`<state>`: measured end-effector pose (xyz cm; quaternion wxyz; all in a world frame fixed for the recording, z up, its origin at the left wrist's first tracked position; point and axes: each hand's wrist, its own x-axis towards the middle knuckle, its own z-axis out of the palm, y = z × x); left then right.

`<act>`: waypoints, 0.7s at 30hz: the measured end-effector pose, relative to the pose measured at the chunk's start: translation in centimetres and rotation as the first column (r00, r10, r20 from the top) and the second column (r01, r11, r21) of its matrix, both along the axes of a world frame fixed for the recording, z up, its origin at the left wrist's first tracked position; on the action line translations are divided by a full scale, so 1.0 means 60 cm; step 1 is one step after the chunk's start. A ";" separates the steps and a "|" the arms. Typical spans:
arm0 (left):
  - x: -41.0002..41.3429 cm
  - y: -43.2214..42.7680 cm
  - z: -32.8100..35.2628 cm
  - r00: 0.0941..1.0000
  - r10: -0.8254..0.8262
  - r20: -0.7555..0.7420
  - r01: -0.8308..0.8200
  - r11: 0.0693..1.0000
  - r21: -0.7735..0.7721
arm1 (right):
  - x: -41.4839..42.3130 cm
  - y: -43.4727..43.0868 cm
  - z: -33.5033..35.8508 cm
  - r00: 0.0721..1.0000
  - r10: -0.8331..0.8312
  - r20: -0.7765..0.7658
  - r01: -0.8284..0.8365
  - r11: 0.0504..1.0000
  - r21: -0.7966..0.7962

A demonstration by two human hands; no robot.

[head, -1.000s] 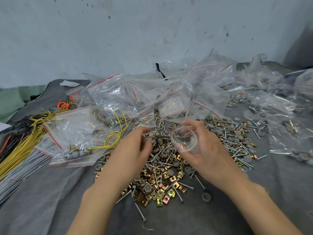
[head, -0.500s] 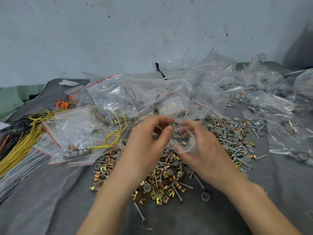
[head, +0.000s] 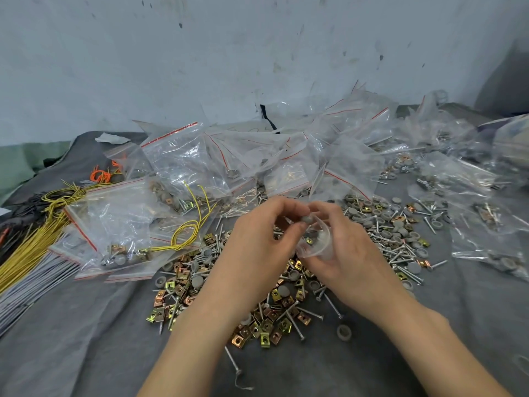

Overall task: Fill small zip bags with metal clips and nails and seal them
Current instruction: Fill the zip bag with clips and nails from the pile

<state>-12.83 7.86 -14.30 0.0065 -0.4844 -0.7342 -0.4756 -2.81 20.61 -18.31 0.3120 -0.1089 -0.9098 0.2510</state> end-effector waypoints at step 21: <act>-0.039 -0.021 -0.001 0.992 0.117 0.047 -0.119 0.992 0.032 | 0.002 0.001 -0.002 1.000 -0.010 0.017 0.011 1.000 -0.004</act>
